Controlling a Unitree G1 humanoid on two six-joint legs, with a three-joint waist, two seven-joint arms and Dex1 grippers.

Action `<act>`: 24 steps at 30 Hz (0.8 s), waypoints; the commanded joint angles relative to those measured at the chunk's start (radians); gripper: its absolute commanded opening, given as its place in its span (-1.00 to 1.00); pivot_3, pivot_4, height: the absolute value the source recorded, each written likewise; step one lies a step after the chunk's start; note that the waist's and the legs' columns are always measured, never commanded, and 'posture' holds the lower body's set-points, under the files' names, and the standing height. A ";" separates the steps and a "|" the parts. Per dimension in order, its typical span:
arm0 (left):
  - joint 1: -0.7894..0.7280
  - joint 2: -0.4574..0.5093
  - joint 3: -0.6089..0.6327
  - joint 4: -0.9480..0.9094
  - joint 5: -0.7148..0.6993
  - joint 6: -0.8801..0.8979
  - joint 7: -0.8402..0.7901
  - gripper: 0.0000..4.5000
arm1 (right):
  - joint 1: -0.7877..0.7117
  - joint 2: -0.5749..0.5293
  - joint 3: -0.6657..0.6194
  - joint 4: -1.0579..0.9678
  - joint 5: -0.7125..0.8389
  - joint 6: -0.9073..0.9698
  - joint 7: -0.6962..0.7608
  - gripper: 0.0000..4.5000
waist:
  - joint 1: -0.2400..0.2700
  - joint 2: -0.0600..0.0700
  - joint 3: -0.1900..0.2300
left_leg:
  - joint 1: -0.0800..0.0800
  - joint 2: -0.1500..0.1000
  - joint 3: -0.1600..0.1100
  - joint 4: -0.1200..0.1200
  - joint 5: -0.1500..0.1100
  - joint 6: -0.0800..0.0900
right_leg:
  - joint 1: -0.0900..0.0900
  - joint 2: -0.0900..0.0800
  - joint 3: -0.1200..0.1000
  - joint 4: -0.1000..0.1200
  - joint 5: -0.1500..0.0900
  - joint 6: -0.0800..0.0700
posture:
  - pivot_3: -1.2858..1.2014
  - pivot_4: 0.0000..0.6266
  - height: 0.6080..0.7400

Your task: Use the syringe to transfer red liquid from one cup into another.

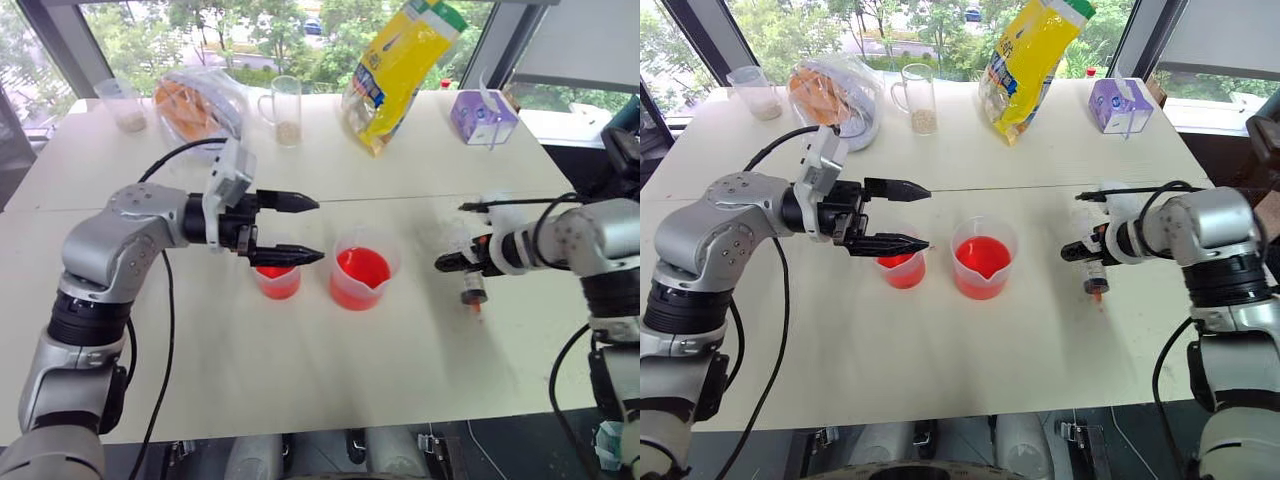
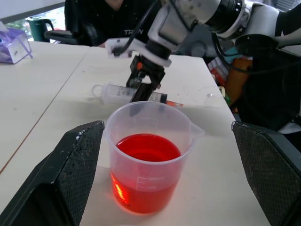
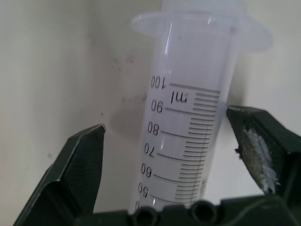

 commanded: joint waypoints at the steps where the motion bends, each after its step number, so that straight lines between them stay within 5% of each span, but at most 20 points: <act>1: 0.007 0.016 0.038 -0.044 -0.015 0.000 0.014 1.00 | -0.007 0.026 0.033 0.028 -0.061 -0.026 0.048 0.61 | -0.001 0.000 0.000 | 0.000 0.000 0.000 0.000 0.000 0.000 | 0.000 0.000 0.000 0.000 0.000 0.000 | 0.03 -0.52 1.00; 6: 0.009 0.021 0.041 -0.045 -0.017 -0.003 0.018 1.00 | 0.005 0.040 0.040 -0.007 -0.109 -0.012 0.090 -0.36 | -0.002 -0.001 -0.001 | 0.002 0.000 0.000 0.000 0.000 -0.001 | 0.001 0.001 0.000 0.001 0.000 0.000 | 0.03 -0.52 1.00; 13: -0.052 0.018 0.032 0.036 0.004 -0.025 -0.014 1.00 | 0.087 -0.011 -0.105 -0.259 -0.138 -0.053 0.082 -0.37 | 0.005 -0.001 -0.001 | 0.001 0.000 -0.001 0.000 0.000 -0.001 | 0.000 0.001 -0.001 0.001 0.000 0.000 | 0.03 -0.52 1.00; 19: -0.132 -0.010 0.008 0.135 0.038 -0.065 -0.056 1.00 | 0.222 -0.003 -0.343 -0.614 -0.157 -0.361 0.104 -0.37 | 0.009 -0.001 0.000 | -0.001 0.000 -0.002 0.000 0.000 -0.001 | 0.000 0.000 -0.002 0.000 0.000 0.000 | 0.03 -0.52 1.00; 24: -0.228 -0.057 -0.020 0.226 0.060 -0.079 -0.101 1.00 | 0.163 0.264 -0.620 -0.814 0.134 -0.523 0.081 -0.37 | 0.005 -0.001 0.000 | -0.001 0.000 -0.002 0.000 0.001 -0.001 | 0.000 0.001 -0.002 0.001 0.000 0.000 | 0.03 -0.52 1.00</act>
